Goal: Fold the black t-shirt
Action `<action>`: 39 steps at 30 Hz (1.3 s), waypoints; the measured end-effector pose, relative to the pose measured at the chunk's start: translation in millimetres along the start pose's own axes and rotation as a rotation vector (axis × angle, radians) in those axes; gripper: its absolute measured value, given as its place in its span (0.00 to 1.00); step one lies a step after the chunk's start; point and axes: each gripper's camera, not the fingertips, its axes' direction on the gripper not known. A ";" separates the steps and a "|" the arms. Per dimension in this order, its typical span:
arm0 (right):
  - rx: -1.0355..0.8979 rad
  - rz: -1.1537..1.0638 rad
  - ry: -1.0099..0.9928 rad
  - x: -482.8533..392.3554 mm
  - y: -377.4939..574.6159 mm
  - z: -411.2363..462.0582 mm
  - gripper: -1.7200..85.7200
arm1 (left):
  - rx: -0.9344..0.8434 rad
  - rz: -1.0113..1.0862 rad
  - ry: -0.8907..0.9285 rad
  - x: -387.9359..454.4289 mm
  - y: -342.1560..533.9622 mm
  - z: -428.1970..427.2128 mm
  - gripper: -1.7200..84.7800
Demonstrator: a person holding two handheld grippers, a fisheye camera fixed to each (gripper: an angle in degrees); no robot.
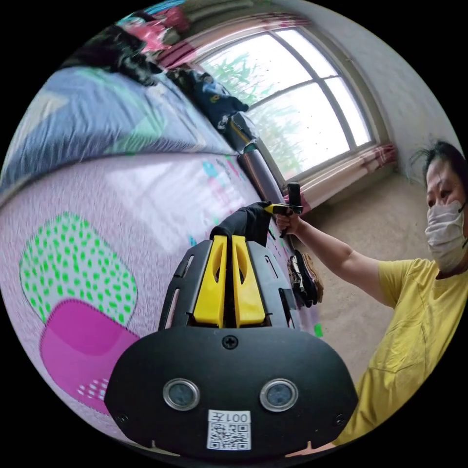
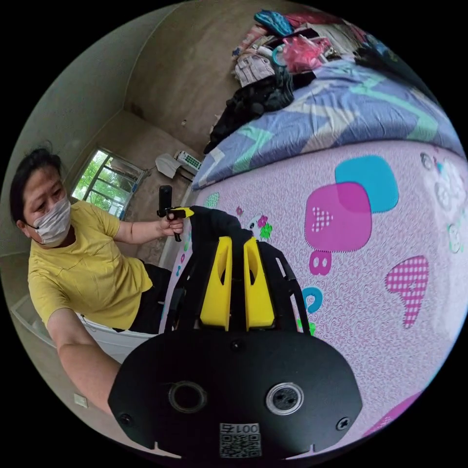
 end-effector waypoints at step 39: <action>-0.131 0.044 -0.025 -151.1 296.1 4.3 0.04 | -0.484 0.234 -0.248 268.1 264.7 133.3 0.01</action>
